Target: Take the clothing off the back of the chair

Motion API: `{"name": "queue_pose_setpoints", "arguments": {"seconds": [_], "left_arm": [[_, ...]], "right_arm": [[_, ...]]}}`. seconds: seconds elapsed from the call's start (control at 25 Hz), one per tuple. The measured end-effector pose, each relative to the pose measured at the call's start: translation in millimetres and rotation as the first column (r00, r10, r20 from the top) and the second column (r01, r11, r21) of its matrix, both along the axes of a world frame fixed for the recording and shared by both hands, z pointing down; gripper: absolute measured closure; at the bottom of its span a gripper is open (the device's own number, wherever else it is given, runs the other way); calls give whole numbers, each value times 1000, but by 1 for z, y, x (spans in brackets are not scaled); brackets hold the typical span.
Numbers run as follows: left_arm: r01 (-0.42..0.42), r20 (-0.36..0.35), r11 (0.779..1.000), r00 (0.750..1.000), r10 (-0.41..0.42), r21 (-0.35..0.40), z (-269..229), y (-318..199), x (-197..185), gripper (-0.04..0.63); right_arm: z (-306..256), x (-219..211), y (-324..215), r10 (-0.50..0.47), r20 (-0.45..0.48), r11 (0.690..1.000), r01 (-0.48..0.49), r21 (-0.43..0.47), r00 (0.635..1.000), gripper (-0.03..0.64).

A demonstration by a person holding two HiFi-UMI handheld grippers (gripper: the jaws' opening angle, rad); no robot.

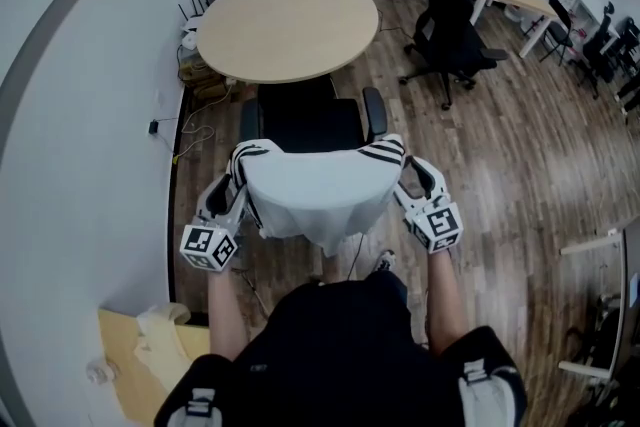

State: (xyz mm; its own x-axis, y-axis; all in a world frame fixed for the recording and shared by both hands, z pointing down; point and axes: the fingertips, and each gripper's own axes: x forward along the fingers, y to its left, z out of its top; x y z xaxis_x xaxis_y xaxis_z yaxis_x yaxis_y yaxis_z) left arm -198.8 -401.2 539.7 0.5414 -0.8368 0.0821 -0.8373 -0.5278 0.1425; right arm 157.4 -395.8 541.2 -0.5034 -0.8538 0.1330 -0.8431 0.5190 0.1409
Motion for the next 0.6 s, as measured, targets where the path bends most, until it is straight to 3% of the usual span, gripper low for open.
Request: {"name": "queue_pose_setpoints", "arguments": {"seconds": [0.32, 0.6], "left_arm": [[30, -23, 1000, 999, -30, -2, 2, -6, 2, 410], [45, -30, 999, 999, -45, -4, 1, -10, -4, 410]], "right_arm": [[2, -5, -11, -90, -2, 996, 90, -18, 996, 453], [-5, -15, -17, -139, 25, 990, 139, -5, 990, 572]]}}
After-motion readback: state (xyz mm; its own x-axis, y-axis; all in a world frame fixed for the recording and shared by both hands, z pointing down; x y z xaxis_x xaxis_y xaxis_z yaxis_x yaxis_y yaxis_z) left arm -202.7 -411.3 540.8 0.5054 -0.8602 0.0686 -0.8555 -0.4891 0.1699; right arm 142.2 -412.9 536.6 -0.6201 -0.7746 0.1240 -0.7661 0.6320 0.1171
